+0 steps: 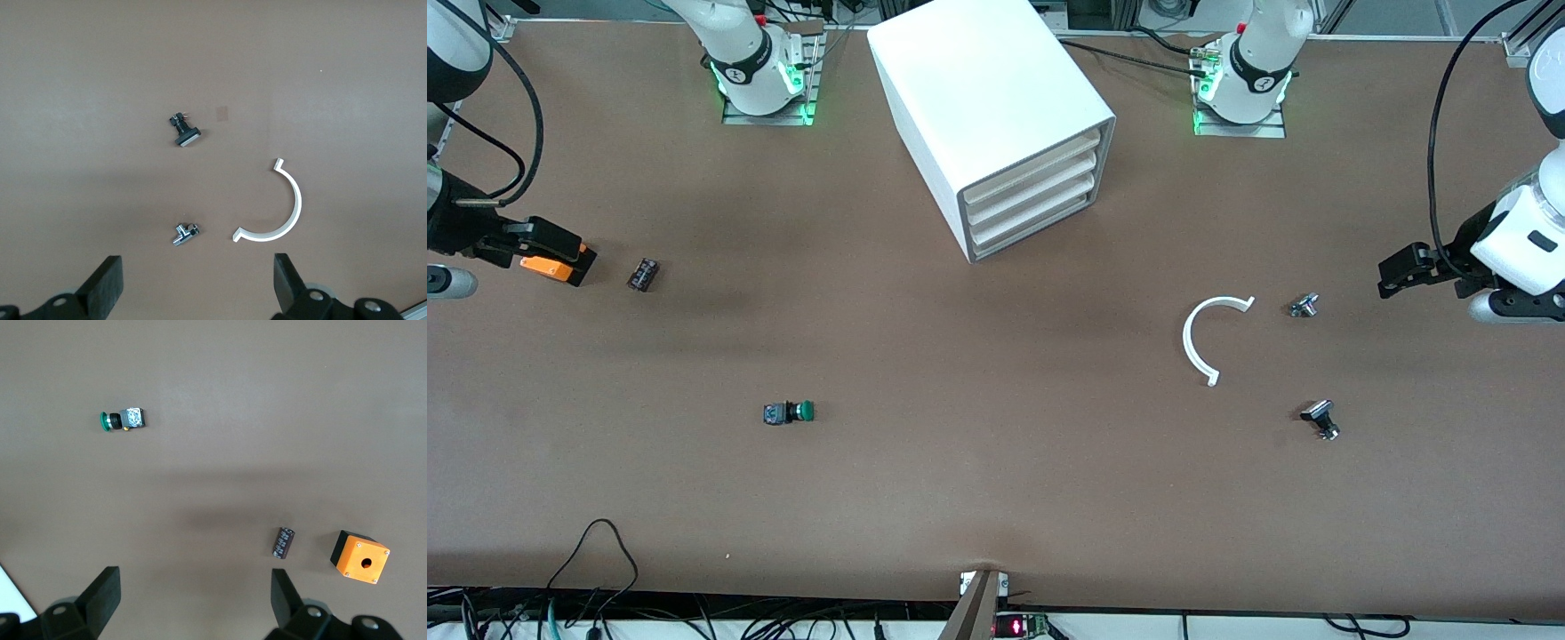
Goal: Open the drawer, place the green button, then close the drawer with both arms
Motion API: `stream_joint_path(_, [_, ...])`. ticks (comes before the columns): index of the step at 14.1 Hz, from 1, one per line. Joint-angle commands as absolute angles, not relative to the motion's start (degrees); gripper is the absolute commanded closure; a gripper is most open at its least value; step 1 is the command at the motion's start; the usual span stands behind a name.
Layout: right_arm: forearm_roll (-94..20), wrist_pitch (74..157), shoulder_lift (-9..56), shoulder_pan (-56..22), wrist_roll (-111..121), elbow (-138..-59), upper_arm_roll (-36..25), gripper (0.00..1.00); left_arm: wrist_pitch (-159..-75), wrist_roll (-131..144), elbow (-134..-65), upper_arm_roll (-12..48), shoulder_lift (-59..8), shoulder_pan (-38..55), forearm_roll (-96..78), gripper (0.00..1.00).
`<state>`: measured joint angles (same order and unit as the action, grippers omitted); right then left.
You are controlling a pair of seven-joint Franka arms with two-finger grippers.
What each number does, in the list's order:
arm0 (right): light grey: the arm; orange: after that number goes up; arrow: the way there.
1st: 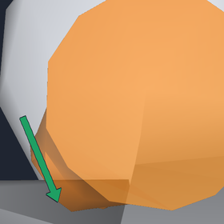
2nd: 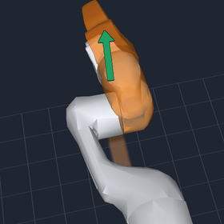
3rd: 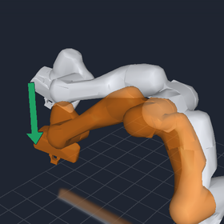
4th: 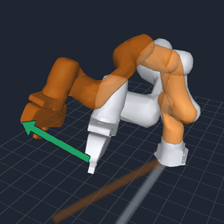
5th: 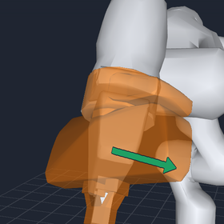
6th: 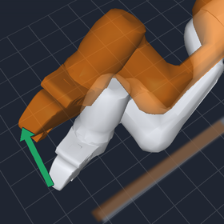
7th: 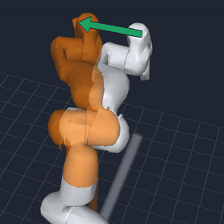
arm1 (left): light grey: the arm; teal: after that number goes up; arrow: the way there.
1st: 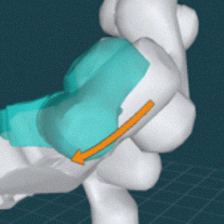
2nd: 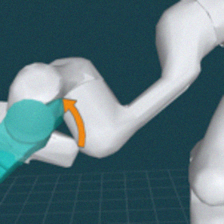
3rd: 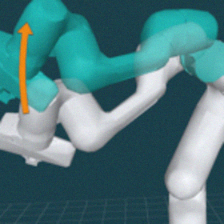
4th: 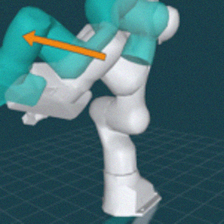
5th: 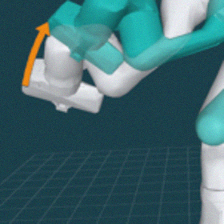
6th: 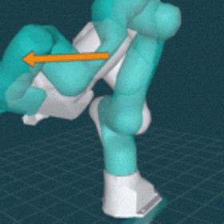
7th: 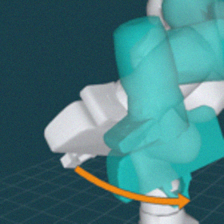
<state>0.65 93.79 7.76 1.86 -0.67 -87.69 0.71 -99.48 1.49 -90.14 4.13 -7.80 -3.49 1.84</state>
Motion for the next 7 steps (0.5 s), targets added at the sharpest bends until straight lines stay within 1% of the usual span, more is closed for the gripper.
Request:
stream_joint_path(1, [-0.2, 94.0, 6.9, 1.8, -0.4, -88.1, 0.8, 0.00, -99.9, 0.3, -90.0, 4.2, -7.6, -3.8, 2.2, 0.01])
stream_joint_path(4, [-0.2, 94.1, 6.9, 1.8, -0.4, -88.1, 0.8, 0.00, -99.9, 0.4, -89.7, 4.4, -9.4, -3.0, 3.8, 0.01])
stream_joint_path(7, [-0.1, 94.1, 6.9, 1.8, -0.4, -88.1, 0.8, 0.00, -99.8, 0.3, -89.0, 4.4, -9.7, -3.1, 4.1, 0.01])
